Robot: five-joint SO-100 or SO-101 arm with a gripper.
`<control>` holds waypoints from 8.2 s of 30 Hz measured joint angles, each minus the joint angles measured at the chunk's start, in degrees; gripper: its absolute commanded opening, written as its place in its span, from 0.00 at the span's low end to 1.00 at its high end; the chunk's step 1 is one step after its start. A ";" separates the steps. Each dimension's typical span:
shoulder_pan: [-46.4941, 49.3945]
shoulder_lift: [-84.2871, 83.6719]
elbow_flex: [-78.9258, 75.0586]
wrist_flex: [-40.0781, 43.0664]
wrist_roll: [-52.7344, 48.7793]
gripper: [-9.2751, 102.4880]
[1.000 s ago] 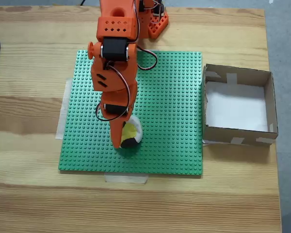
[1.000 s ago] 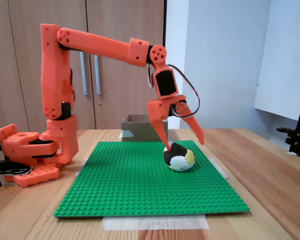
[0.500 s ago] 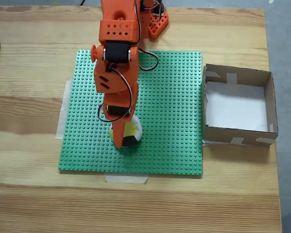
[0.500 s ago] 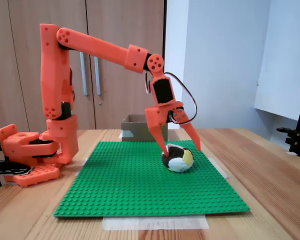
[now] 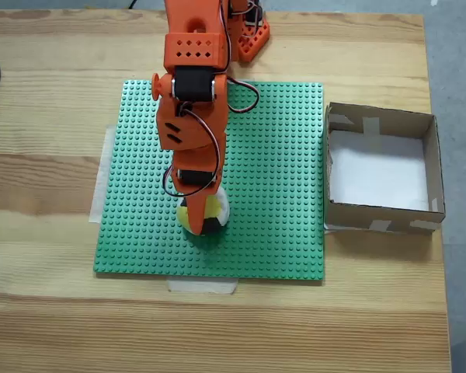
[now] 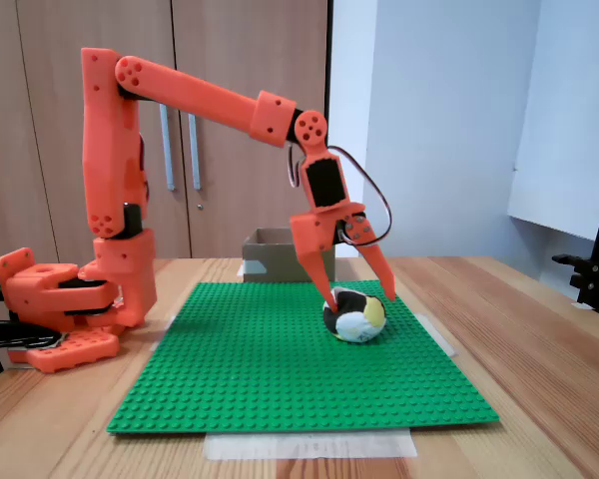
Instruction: Pick the ball and put it in the box.
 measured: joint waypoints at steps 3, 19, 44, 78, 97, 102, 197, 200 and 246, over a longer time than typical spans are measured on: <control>0.00 0.00 0.00 -0.18 0.00 0.35; -0.09 0.09 0.53 -1.58 -0.35 0.27; -0.09 4.22 1.14 -2.20 -2.11 0.08; -12.74 18.02 -10.55 10.63 2.11 0.08; -35.51 19.95 -13.36 10.72 6.24 0.08; -40.25 19.95 -13.36 10.72 6.77 0.08; -44.21 8.79 -11.69 -0.18 12.04 0.08; -42.98 13.80 -7.47 -2.81 10.90 0.08; 0.53 76.38 62.40 -25.14 -0.09 0.08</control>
